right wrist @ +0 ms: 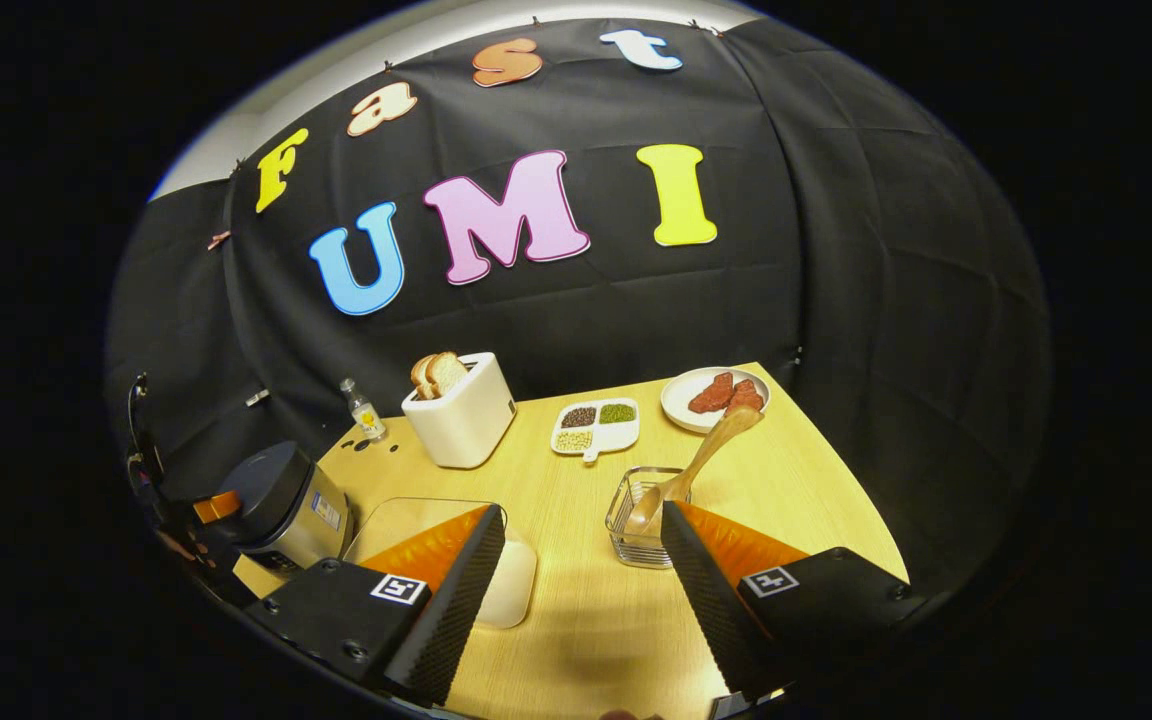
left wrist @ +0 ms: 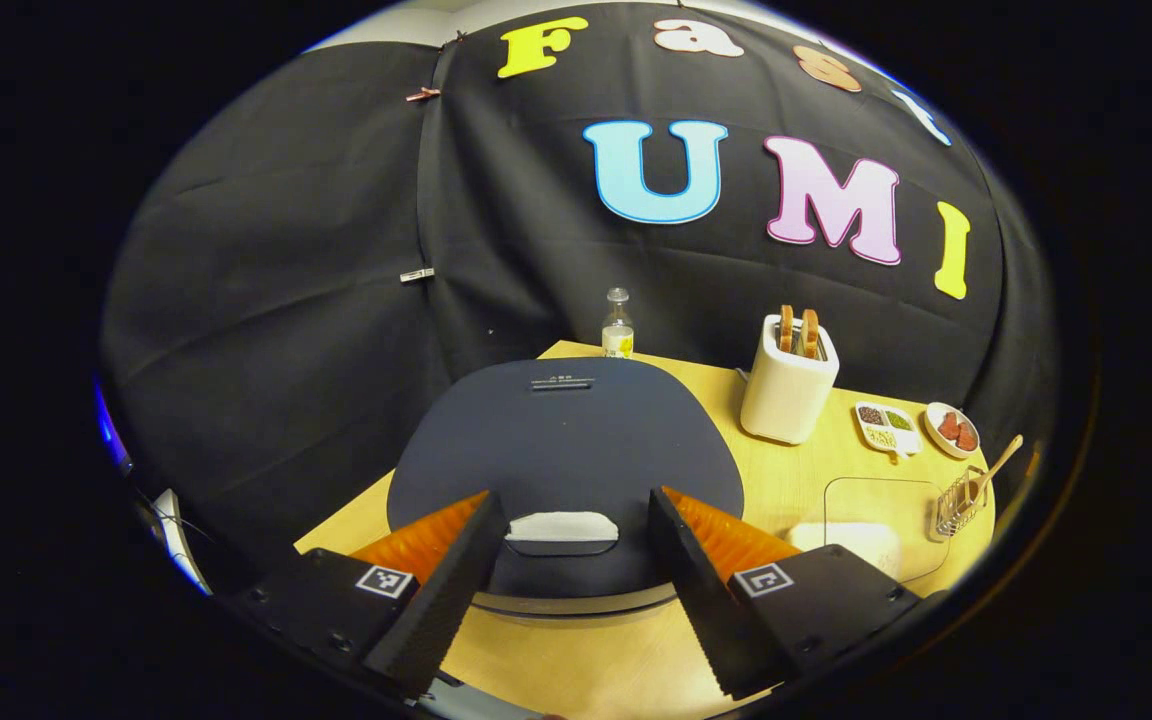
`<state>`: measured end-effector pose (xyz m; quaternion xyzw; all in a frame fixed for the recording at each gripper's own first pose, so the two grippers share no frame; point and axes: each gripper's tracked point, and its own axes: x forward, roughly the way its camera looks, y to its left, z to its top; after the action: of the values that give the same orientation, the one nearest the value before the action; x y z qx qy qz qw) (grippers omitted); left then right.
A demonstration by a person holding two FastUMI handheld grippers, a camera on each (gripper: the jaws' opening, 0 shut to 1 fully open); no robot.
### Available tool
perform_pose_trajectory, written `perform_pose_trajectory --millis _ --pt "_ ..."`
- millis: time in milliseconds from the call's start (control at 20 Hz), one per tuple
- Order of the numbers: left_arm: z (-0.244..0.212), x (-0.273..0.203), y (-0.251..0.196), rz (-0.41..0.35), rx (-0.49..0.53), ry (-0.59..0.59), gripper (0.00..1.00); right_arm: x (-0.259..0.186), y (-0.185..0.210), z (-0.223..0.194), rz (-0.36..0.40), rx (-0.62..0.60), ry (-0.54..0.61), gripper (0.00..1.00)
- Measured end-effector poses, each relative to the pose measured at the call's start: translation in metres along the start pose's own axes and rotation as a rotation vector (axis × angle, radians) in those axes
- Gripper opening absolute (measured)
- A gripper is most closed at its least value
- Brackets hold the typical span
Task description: Close the left gripper, press the button to open the rice cooker; take a wooden spoon from the chopstick holder with the right hand, scoop a spoonful of rice and pour it into the rice cooker, then put the wooden spoon back into the chopstick holder.
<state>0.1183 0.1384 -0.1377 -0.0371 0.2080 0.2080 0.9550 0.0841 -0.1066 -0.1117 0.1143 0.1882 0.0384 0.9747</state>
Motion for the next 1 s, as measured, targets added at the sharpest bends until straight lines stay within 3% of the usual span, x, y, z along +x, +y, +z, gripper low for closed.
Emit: perform_pose_trajectory --millis 300,450,750,1000 --pt "0.004 -0.004 -0.002 -0.016 0.009 -0.068 1.00 0.000 -0.011 -0.002 0.045 -0.022 0.012 0.98" --pt "0.024 -0.030 -0.010 -0.020 -0.004 -0.136 0.96 -0.001 -0.013 0.007 0.048 -0.080 -0.018 0.99" --pt "0.096 -0.108 -0.050 -0.160 0.035 -0.358 0.96 -0.034 0.004 0.067 -0.005 -0.142 -0.212 0.99" --pt "0.124 -0.162 -0.075 -0.339 0.082 -0.469 0.96 -0.083 0.032 0.094 -0.074 -0.143 -0.348 0.98"
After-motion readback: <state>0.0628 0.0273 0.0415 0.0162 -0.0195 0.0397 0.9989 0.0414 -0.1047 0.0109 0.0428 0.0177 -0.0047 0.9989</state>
